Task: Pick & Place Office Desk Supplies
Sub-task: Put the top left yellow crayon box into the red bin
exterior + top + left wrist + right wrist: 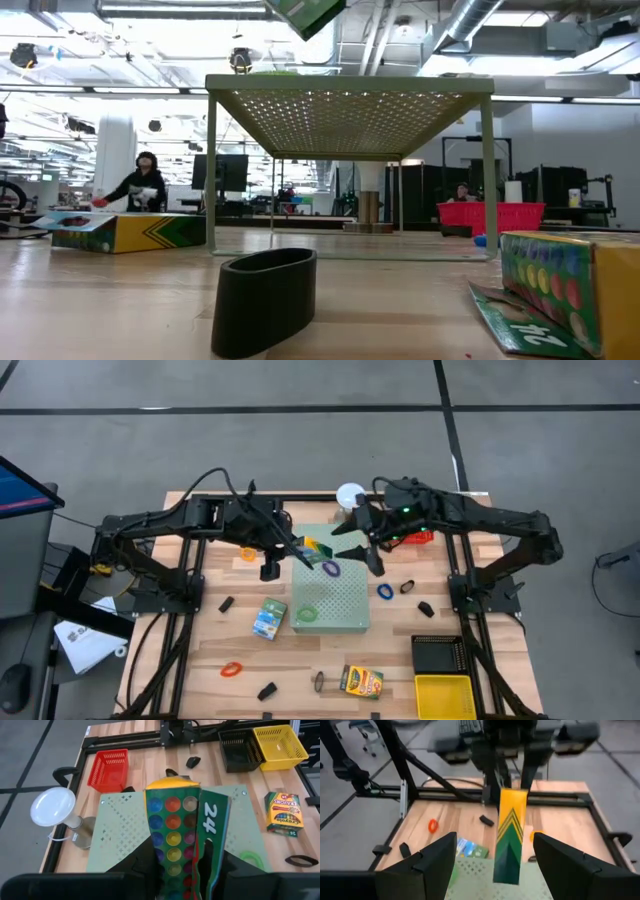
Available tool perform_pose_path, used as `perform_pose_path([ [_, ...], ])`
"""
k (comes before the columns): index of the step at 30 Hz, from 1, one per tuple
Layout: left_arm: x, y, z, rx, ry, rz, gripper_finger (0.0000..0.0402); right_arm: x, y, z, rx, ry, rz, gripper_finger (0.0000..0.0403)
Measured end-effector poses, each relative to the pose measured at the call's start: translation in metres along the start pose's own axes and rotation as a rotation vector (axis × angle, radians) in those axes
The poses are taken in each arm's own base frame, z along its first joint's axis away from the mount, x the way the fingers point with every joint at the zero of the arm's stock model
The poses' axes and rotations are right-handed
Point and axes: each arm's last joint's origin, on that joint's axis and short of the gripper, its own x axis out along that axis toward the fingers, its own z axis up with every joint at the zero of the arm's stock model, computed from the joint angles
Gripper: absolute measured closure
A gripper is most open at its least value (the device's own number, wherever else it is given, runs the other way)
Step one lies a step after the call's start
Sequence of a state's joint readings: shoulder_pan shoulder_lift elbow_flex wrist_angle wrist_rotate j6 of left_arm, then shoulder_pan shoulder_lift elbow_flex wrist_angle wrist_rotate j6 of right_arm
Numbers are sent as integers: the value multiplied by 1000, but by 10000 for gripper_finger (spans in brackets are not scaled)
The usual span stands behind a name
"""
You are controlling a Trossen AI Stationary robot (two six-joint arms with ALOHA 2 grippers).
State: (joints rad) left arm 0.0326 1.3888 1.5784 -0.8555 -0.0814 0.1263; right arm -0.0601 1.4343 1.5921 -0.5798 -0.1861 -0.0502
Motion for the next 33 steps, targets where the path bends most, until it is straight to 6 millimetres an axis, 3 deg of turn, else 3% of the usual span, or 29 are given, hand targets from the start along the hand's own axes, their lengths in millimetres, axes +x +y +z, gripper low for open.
perform_pose_path([
  [9,0,-1,1,-2,-9,-3,309,36,-5,1,2,-57,0,143],
  [19,0,-4,4,-6,-44,-7,309,35,-14,3,8,-79,-60,142],
  [25,-1,-7,7,-14,-63,-15,309,55,-20,-4,15,-61,-64,143],
  [33,-1,-7,7,-27,-66,-15,309,60,-19,-2,12,-92,-51,143],
])
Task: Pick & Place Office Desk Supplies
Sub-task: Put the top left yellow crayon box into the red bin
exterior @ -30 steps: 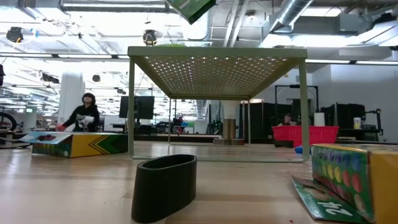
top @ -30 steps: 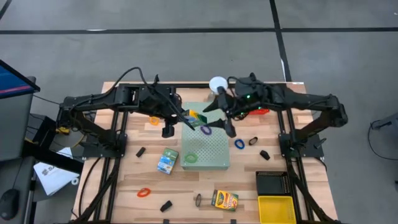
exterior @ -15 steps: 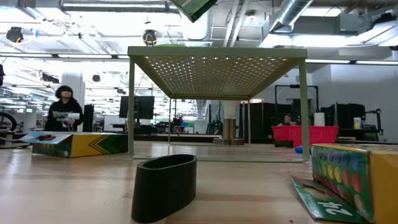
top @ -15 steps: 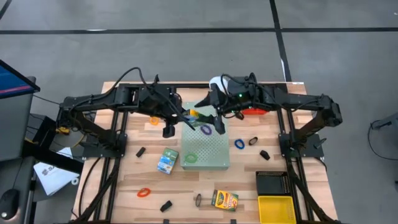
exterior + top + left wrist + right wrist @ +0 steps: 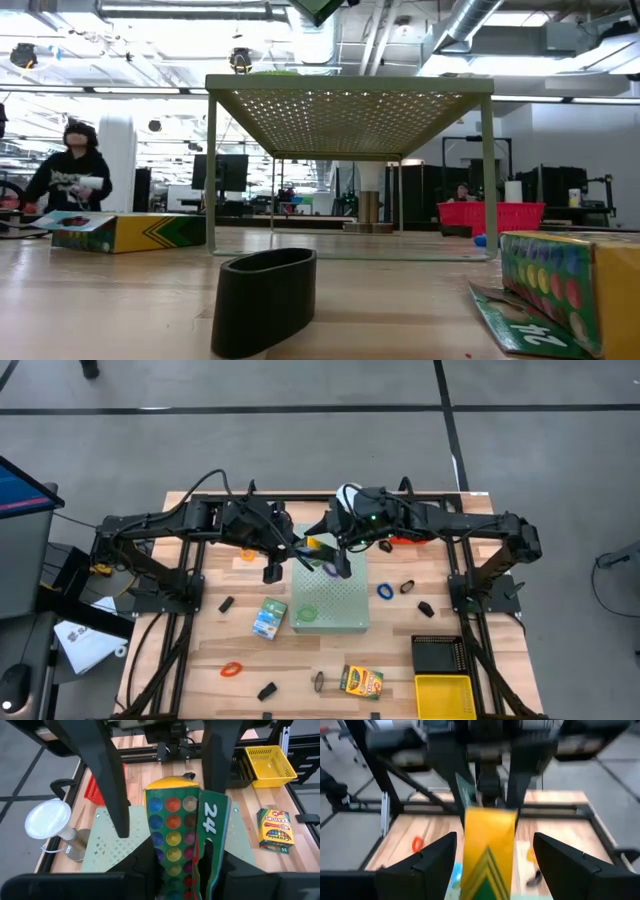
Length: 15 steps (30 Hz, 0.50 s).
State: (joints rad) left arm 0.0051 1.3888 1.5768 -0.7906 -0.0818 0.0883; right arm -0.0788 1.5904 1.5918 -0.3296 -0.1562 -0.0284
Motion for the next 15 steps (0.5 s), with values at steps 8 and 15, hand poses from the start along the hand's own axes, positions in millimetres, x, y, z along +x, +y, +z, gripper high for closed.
perform_pose_path([
  [8,0,0,0,1,0,0,309,-2,3,2,-2,-11,6,150],
  [15,0,0,0,1,0,0,309,-2,5,2,-8,-9,12,214],
])
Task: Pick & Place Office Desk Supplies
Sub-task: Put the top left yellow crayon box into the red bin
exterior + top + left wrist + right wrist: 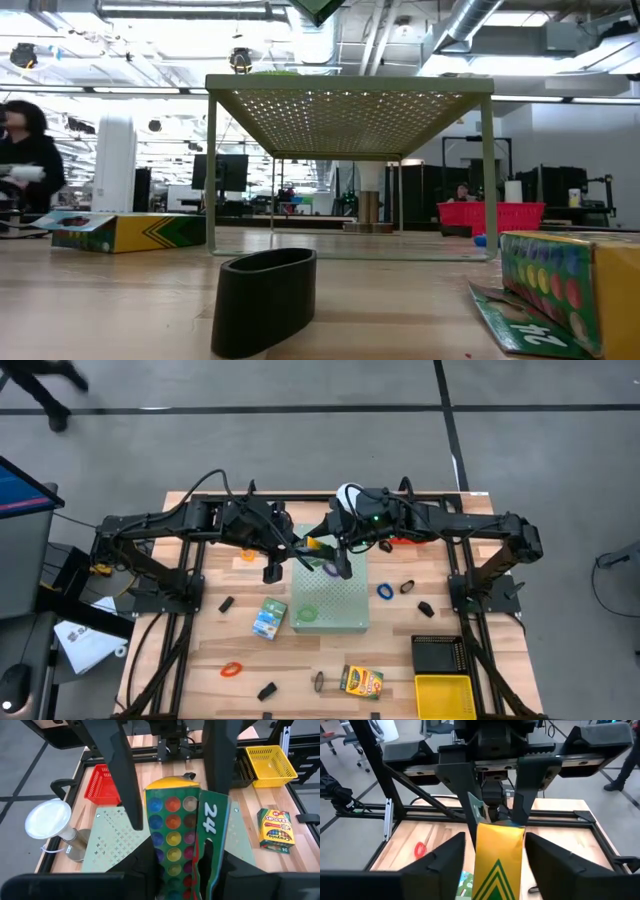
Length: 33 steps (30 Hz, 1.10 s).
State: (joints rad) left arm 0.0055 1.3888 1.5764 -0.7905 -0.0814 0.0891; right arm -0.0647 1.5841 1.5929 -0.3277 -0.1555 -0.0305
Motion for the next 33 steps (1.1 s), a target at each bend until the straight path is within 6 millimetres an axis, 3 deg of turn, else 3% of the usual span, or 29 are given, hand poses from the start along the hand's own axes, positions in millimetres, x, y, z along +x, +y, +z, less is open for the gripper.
perform_pose_path([
  [8,0,0,0,-11,0,1,309,0,0,0,5,1,0,305],
  [16,0,2,0,-23,7,60,301,0,2,0,8,0,4,287],
  [26,-8,10,-13,-27,128,157,228,-2,1,-1,23,17,-15,314],
  [33,-26,15,-24,-5,210,267,201,-32,5,5,35,49,9,315],
])
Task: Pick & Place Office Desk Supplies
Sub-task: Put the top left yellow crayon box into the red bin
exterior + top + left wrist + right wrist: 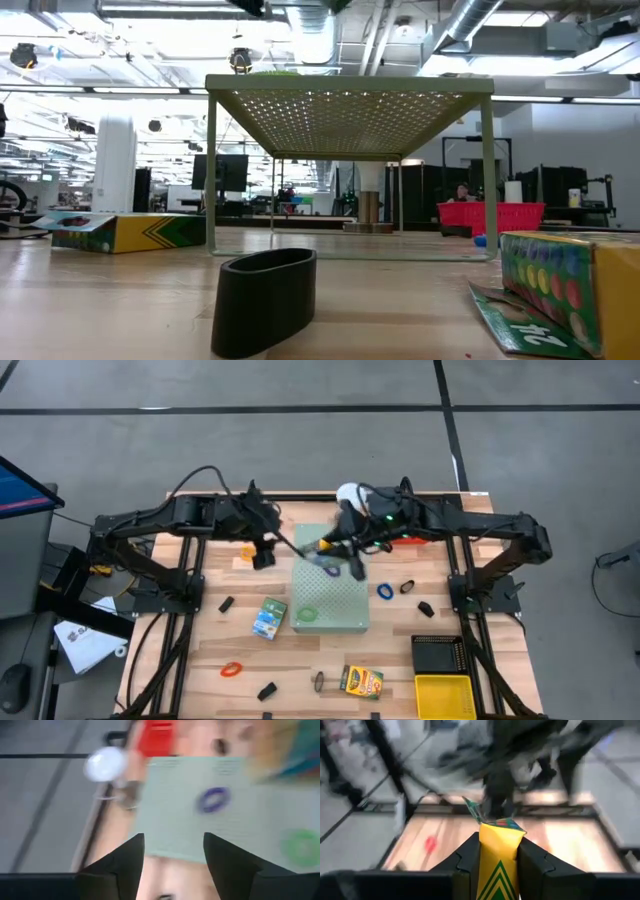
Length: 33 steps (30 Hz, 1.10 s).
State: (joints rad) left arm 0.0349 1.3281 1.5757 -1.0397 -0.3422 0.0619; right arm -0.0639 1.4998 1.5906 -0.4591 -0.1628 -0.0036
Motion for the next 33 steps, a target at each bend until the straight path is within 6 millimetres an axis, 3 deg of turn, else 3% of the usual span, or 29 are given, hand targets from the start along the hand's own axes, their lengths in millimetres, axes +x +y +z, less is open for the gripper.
perform_pose_path([
  [4,-16,5,-6,-44,-19,17,200,-27,0,3,10,16,-73,315],
  [9,-39,14,-11,-148,-92,49,204,-69,-5,0,53,77,-316,315],
  [18,-46,16,-15,-225,-115,55,206,-121,-13,-22,197,130,-701,315],
  [27,-28,7,-30,-289,-113,57,206,-144,-13,-85,372,-37,-955,315],
  [33,-16,-1,-35,-350,-159,40,206,-140,-12,-135,445,-238,-1086,316],
])
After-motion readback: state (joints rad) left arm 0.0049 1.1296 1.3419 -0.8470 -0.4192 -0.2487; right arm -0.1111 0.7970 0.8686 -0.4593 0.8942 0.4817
